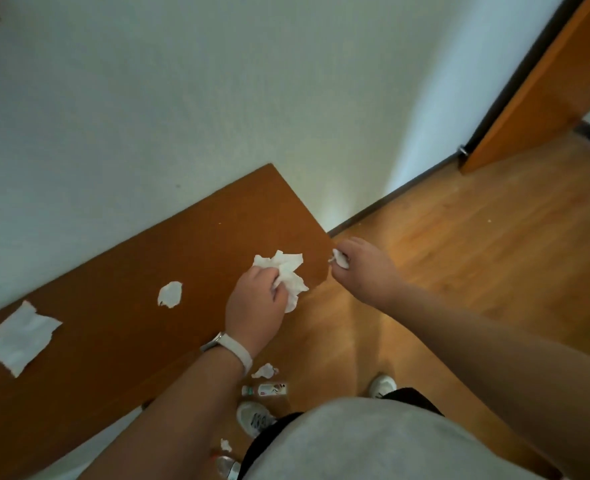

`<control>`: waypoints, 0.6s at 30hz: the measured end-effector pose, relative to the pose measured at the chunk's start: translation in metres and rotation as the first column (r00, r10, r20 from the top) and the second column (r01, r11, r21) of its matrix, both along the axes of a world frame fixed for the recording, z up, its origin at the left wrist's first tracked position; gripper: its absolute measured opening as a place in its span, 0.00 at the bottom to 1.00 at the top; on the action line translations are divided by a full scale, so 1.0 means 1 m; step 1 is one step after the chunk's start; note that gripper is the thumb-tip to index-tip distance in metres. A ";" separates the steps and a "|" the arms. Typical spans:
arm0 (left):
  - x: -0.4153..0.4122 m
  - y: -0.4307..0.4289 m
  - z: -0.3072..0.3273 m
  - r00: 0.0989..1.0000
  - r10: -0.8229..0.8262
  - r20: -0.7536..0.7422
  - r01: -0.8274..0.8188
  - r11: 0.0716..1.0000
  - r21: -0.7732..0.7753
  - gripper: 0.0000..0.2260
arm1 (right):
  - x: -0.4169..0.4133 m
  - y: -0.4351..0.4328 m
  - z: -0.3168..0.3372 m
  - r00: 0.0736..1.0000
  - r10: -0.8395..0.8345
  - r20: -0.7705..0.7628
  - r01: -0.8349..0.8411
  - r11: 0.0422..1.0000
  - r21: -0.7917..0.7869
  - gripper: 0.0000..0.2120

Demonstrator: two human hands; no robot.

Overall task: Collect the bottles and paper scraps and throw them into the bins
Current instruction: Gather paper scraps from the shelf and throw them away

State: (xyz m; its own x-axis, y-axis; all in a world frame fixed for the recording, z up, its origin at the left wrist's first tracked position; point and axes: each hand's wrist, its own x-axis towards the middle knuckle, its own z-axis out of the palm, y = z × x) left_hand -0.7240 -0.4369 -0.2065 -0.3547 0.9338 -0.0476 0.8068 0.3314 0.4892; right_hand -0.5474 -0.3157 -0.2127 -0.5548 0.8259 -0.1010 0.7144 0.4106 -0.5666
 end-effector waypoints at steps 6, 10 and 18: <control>0.117 0.078 0.008 0.993 -0.107 -0.040 0.107 0.994 -0.006 0.13 | 0.141 0.046 0.000 0.986 -0.157 -0.051 0.154 0.986 -0.062 0.15; 0.177 0.118 0.014 0.962 -0.260 -0.085 0.259 0.966 -0.020 0.12 | 0.218 0.057 0.001 0.951 -0.299 -0.077 0.292 0.952 -0.097 0.11; 0.277 0.194 0.026 0.880 -0.468 -0.077 0.471 0.882 0.022 0.11 | 0.327 0.081 0.010 0.833 -0.547 -0.084 0.540 0.836 -0.092 0.10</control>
